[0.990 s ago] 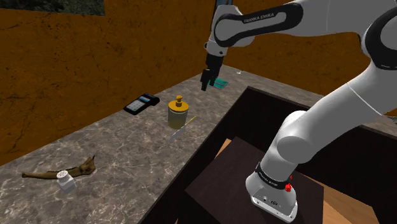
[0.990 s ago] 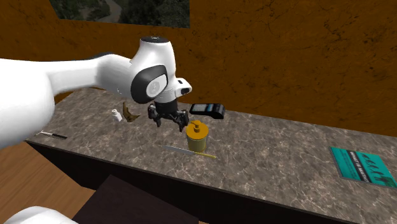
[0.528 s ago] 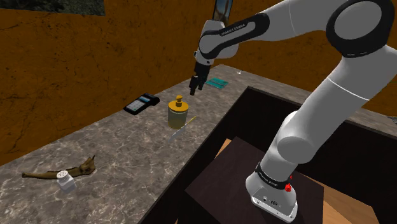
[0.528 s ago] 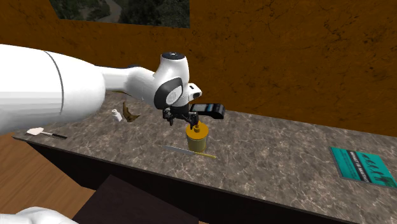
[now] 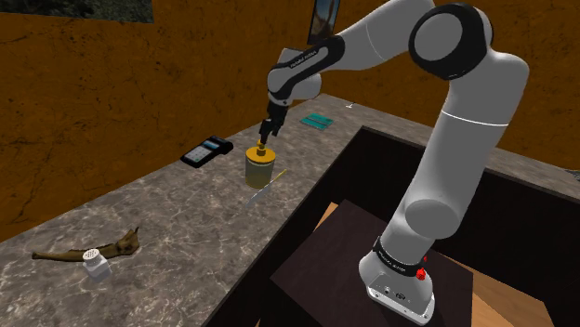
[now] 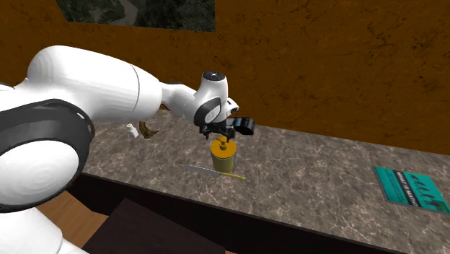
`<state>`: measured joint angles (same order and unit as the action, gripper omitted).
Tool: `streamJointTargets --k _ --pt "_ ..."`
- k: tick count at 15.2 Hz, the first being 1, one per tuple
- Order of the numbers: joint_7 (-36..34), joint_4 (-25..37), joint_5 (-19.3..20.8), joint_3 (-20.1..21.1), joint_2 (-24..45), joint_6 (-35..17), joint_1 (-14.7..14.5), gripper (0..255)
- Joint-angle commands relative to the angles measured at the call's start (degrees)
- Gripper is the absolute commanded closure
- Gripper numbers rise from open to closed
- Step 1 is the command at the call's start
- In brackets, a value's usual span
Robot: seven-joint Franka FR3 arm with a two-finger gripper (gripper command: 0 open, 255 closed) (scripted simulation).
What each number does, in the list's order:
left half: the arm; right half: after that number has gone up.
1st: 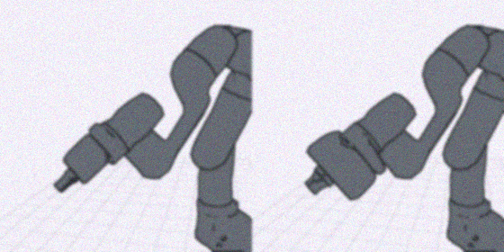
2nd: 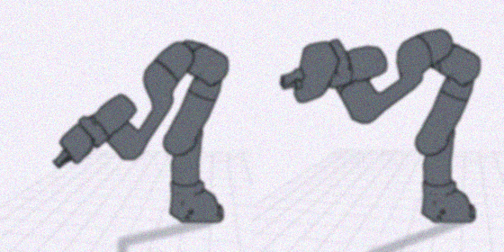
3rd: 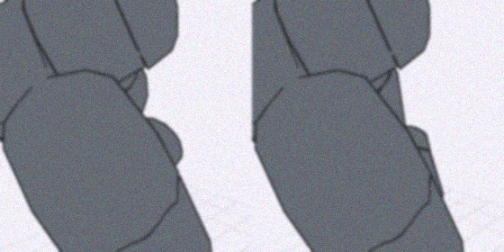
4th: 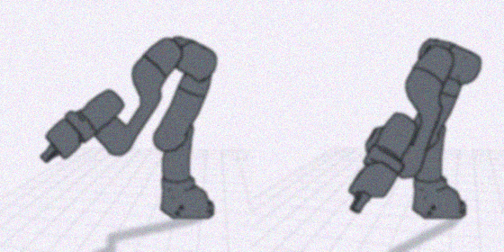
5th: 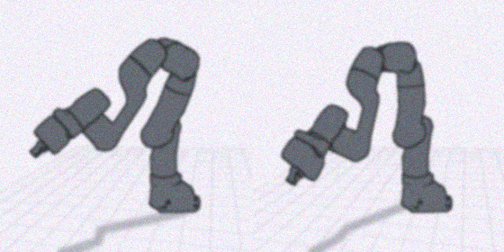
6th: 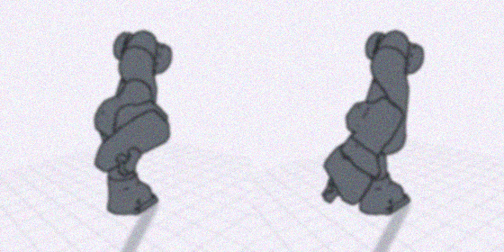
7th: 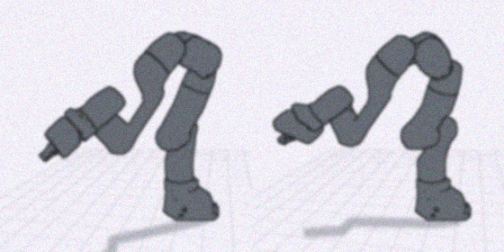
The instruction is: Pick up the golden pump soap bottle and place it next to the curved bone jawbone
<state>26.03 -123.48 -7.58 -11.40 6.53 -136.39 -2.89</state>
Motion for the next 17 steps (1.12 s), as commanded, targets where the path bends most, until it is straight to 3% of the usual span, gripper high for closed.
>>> streamJointTargets --k 1,10,17 --pt "2.11 3.64 -2.13 0.25 4.78 -1.79 0.46 0" --pt "3.76 4.29 -4.43 1.27 10.28 -6.66 0.98 0" --pt "3.76 4.28 -4.42 1.27 10.26 -6.66 0.98 0"
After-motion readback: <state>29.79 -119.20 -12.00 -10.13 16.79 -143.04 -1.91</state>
